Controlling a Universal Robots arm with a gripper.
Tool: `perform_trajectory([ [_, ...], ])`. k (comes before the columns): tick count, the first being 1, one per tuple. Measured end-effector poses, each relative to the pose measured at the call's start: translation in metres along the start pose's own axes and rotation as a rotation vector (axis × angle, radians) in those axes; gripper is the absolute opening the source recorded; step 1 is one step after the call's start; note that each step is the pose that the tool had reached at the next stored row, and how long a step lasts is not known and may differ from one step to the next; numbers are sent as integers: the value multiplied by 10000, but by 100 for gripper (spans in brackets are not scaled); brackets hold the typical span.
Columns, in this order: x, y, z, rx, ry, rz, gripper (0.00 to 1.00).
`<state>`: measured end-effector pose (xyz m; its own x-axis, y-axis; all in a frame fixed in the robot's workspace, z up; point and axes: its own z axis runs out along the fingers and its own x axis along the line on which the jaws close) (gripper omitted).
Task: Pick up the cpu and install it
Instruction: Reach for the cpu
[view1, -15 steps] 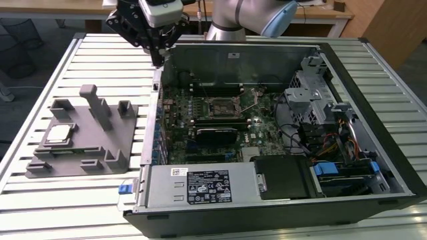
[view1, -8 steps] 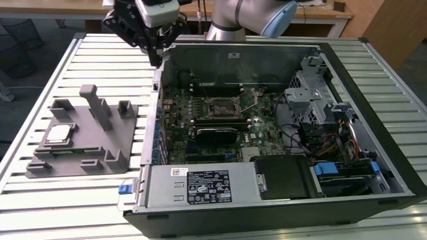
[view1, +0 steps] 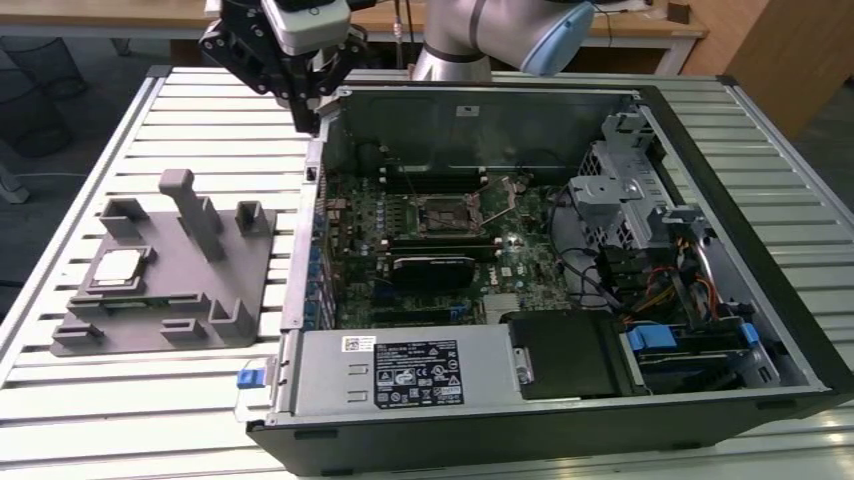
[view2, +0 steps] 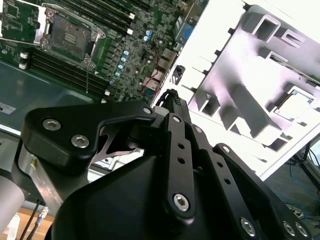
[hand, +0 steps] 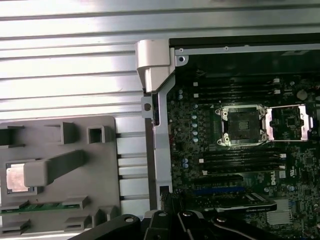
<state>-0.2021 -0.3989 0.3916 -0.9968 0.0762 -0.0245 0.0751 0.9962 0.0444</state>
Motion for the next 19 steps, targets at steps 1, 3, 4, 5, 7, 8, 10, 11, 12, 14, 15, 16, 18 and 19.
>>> perform_trajectory([
  [1, 6, 0, 0, 1, 1, 0, 11],
  [3, 18, -1, 0, 0, 0, 1, 11],
  [4, 24, -2, 0, 0, 0, 0, 11],
  [5, 30, -2, 0, 0, 0, 0, 11],
  [7, 43, -3, 0, 0, 0, 1, 11],
  [8, 49, -4, 0, 0, 0, 1, 11],
  [10, 61, -5, 1, 0, 0, 0, 11],
  [11, 67, -5, 0, 0, 0, 0, 11],
  [12, 72, -6, 0, 0, 0, 1, 11],
  [14, 85, -7, 1, 0, 0, 0, 11],
  [15, 92, -7, 0, 0, 0, 1, 11],
  [16, 98, -8, 1, 0, 0, 0, 11],
  [18, 112, -9, 1, 0, 0, 0, 11],
  [19, 119, -9, 1, 0, 0, 0, 11],
])
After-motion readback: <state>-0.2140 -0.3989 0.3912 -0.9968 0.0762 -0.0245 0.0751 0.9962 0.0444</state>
